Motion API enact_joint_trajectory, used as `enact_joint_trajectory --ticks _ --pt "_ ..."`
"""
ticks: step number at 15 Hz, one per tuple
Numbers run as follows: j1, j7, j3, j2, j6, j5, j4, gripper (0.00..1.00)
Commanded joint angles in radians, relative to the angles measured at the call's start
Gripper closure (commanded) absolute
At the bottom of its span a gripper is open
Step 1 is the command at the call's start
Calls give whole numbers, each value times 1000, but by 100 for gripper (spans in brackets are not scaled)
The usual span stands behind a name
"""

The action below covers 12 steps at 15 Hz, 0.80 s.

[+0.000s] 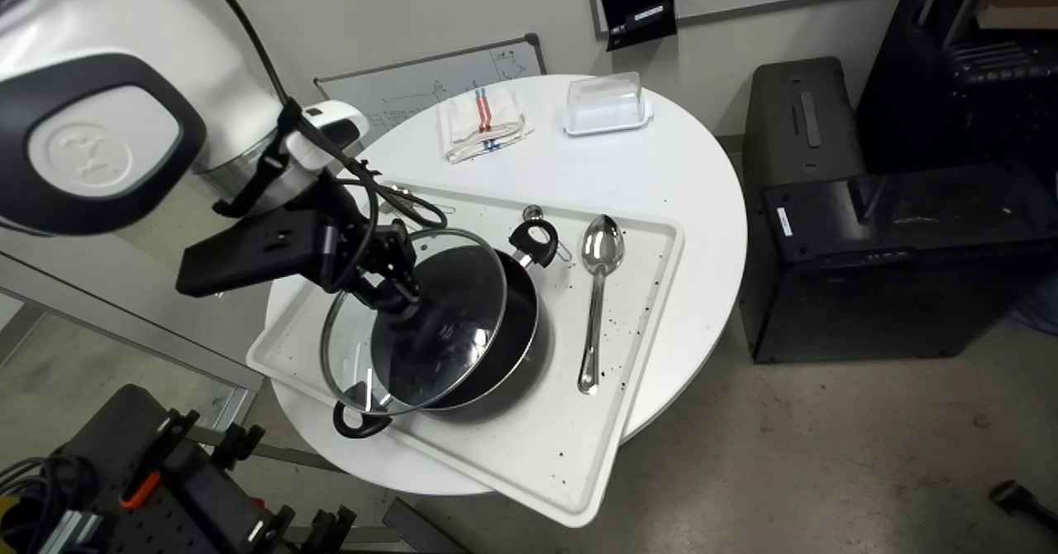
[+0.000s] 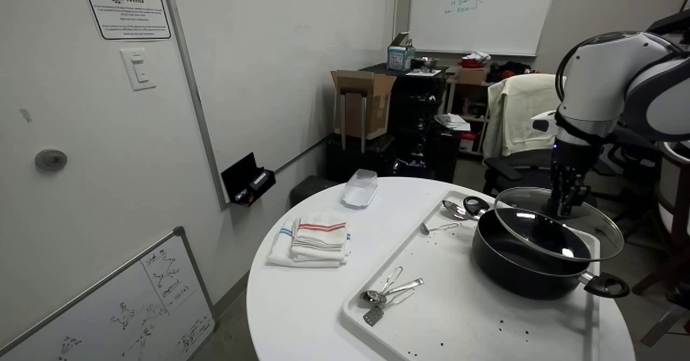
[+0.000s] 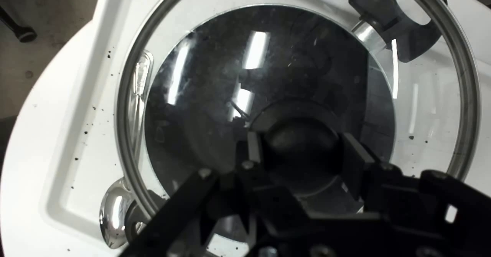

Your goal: Put the glass lid on the pot.

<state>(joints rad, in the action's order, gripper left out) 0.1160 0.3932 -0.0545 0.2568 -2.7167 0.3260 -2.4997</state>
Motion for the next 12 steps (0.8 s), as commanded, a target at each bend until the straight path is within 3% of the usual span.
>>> enact_joint_trajectory --ticks 1,12 --pt "6 6 -5 30 -41 -12 18 75" --pt "29 3 1 128 -110 -29 62 75"
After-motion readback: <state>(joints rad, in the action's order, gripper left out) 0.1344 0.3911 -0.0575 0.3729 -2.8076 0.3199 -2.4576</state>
